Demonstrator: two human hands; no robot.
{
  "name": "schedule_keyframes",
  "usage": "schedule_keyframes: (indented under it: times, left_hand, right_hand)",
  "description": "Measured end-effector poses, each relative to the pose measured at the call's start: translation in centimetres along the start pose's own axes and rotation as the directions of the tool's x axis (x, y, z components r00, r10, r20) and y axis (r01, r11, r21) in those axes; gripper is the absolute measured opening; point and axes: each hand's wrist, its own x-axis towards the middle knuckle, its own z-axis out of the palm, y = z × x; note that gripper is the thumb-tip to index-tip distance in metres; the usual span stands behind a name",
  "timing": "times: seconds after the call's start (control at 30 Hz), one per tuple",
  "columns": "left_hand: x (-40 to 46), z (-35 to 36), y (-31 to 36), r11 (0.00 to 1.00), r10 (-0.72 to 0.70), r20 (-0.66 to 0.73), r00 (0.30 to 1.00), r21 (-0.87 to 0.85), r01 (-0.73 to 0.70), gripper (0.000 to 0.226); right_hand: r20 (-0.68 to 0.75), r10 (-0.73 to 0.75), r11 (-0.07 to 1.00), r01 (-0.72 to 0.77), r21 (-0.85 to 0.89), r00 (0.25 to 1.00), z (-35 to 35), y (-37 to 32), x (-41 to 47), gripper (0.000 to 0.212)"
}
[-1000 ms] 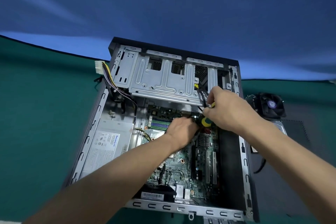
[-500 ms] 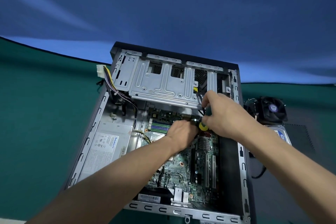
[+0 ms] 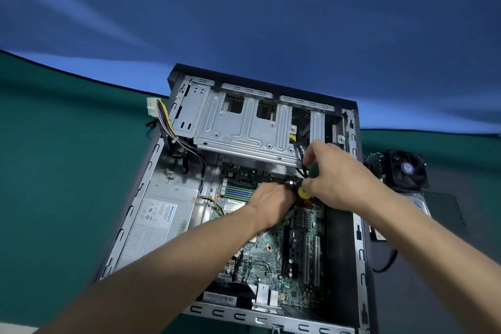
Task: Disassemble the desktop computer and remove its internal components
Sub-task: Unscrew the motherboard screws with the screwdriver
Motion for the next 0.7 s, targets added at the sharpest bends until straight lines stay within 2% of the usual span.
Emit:
schedule_keyframes:
  times: [0.13,0.2,0.27,0.43,0.57,0.63,0.7]
  left_hand:
    - [-0.1,0.3,-0.2,0.999,0.021,0.0,1.0,0.024,-0.021,0.019]
    - [-0.1,0.5,-0.3,1.0,0.024,-0.006,1.0,-0.006,-0.024,0.025]
    - [0.0,0.4,-0.3,0.999,0.024,-0.008,1.0,-0.025,-0.025,0.033]
    - [0.0,0.5,-0.2,0.998,0.009,-0.022,1.0,-0.065,-0.011,0.035]
    - [-0.1,0.5,-0.2,0.998,0.011,-0.006,1.0,-0.056,-0.011,0.031]
    - [0.0,0.6,-0.3,0.998,0.007,-0.013,1.0,-0.065,-0.008,0.031]
    - [0.0,0.6,-0.2,1.0,0.009,-0.021,1.0,-0.029,-0.01,0.023]
  right_hand:
    - [-0.051,-0.019,0.998,0.016,-0.06,0.999,0.2,0.1,0.1,0.021]
    - [-0.029,-0.034,0.998,0.032,-0.046,0.999,0.1,0.1,0.2,0.014]
    - [-0.014,-0.029,0.999,0.028,-0.043,0.999,0.0,0.1,0.1,0.018]
    - [-0.095,-0.028,0.999,0.025,-0.038,0.995,0.6,0.8,-0.7,0.015]
    - [-0.093,0.021,0.999,-0.023,-0.022,0.995,0.5,1.1,-0.9,0.021]
    - [-0.119,0.022,0.999,-0.026,-0.032,0.993,0.5,1.4,-1.0,0.019]
    - [-0.113,0.002,1.0,-0.005,-0.024,0.994,0.5,1.4,-1.0,0.014]
